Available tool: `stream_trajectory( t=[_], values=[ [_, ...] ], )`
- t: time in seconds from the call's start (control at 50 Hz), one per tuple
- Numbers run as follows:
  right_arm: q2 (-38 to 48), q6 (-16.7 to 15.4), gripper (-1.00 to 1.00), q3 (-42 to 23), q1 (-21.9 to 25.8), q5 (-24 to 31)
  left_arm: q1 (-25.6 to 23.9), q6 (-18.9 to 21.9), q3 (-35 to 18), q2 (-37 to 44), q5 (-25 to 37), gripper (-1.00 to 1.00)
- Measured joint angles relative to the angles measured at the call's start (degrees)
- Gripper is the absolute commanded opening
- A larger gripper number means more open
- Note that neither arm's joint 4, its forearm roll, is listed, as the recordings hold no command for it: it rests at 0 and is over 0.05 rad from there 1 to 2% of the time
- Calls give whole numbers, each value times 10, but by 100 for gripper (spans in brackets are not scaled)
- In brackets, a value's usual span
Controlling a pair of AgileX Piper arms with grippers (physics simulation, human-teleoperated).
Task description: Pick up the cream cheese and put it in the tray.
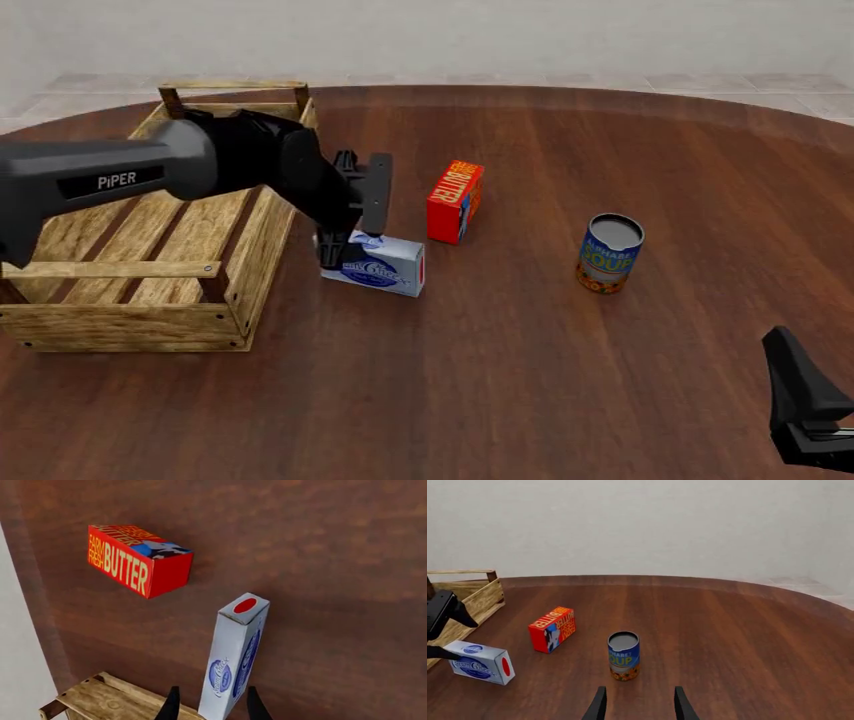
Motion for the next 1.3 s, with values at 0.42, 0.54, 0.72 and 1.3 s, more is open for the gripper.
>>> stream_trajectory(
  t=[0.42, 0.54, 0.72, 1.3],
  values=[
    [0, -4, 100, 0, 1, 0, -2, -3, -8, 16, -4, 100],
    [0, -4, 100, 0, 1, 0, -3, -6, -4, 19, -7, 100],
    [0, -4, 100, 0, 2, 0, -3, -8, -7, 26, -6, 100],
    [0, -5, 100, 0, 2, -1, -3, -20, -45, 66, 10, 100]
  ],
)
